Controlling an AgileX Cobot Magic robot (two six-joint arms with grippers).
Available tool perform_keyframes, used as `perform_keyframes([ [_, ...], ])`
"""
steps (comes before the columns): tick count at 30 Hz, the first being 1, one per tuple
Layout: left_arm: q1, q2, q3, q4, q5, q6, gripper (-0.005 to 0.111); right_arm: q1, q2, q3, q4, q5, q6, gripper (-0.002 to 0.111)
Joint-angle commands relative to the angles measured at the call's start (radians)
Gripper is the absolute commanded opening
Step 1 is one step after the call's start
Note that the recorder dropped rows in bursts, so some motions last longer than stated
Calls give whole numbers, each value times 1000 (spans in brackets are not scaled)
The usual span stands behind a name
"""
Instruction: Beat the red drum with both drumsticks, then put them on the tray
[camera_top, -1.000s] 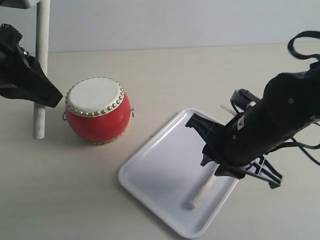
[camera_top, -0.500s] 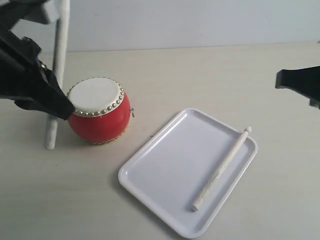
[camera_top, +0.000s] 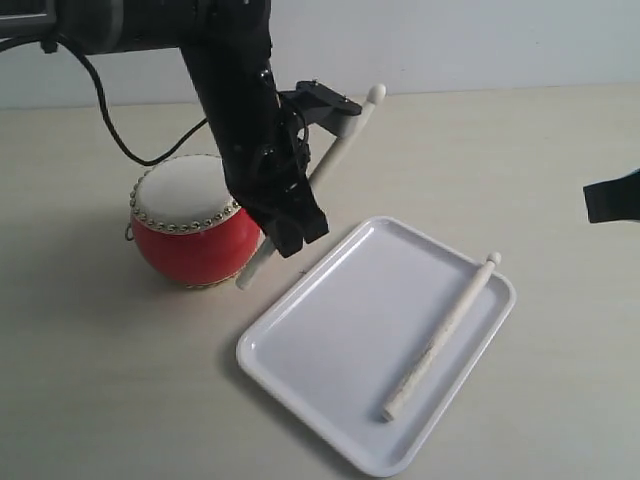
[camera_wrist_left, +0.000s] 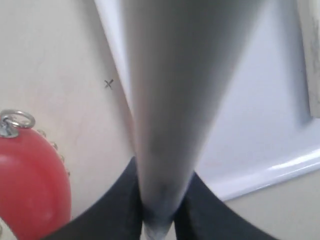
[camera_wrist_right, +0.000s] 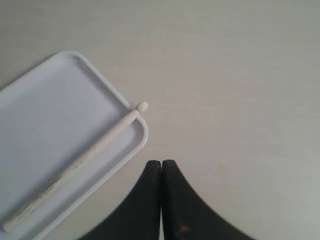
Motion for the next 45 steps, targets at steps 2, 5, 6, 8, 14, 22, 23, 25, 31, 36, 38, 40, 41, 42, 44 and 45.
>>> perform_keyframes([
  [2, -57, 20, -4, -61, 15, -13, 0, -3, 1, 0, -3, -9, -14, 0],
  [5, -82, 28, -4, -119, 15, -13, 0, -3, 1, 0, -3, -17, -15, 0],
  [6, -91, 35, -4, -134, 15, -16, 0, -3, 1, 0, -3, -19, -15, 0],
  [8, -102, 51, -4, -136, 15, -34, 0, -3, 1, 0, -3, -26, -15, 0],
  [14, -104, 91, -4, -82, 15, -87, 0, -3, 1, 0, 1, -28, -15, 0],
  [22, -104, 115, 1, -100, 15, -87, 0, -3, 1, 0, 1, -28, -15, 0],
  [23, -104, 115, 4, -101, 15, -87, 0, -3, 1, 0, 1, -28, -15, 0],
  [25, -104, 115, 27, -101, 15, -87, 0, -3, 1, 0, 1, -28, -15, 0],
  [31, -104, 115, 69, -90, 15, -85, 0, -3, 1, 0, 1, -30, -15, 0],
  [36, -104, 115, 69, -88, 15, -83, 0, -3, 1, 0, 1, -40, -15, 0],
  [38, -104, 115, 69, -73, 15, -83, 0, -3, 1, 0, 1, -41, -15, 0],
  [40, -104, 115, 69, -54, 15, -82, 0, -3, 1, 0, 3, -41, -15, 0],
  [41, -104, 115, 69, -44, 15, -82, 0, -3, 1, 0, 8, -41, -15, 0],
  [42, -104, 115, 69, -44, 15, -82, 0, -3, 1, 0, 9, -41, -15, 0],
  [44, -104, 119, 69, -44, 15, -82, 0, -3, 1, 0, 9, -41, -15, 0],
  [45, -104, 123, 69, -47, 15, -82, 0, -3, 1, 0, 12, -41, -15, 0],
])
